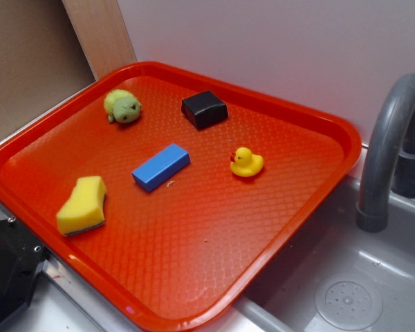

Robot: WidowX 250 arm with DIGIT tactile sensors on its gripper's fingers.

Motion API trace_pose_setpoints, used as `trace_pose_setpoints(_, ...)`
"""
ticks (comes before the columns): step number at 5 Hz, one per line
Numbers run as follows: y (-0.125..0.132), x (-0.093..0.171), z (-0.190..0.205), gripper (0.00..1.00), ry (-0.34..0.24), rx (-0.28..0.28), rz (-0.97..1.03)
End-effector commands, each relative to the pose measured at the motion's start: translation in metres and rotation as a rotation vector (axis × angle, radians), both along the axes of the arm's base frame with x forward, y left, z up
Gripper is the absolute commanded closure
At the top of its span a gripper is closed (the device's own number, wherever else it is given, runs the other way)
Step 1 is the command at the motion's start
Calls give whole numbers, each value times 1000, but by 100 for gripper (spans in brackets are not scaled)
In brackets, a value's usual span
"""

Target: Grab the green animal.

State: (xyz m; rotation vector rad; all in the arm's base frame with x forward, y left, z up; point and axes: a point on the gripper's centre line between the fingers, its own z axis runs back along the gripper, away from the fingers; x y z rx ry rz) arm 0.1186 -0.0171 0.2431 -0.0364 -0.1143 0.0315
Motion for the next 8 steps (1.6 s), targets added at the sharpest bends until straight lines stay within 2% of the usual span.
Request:
trace_pose_setpoints(1,0,0,0,0,0,0,0)
trace_pose_setpoints(3,30,47,-15,0,15,11,264)
trace_pose_setpoints(4,40,62,-10,0,20,-32,375)
trace_pose_setpoints(5,60,71,-11,0,58,-59,625)
trace_pose_setpoints(6,79,85,-14,0,42,-98,761)
trace_pose_setpoints(8,112,103,-26,0,30,-90,906)
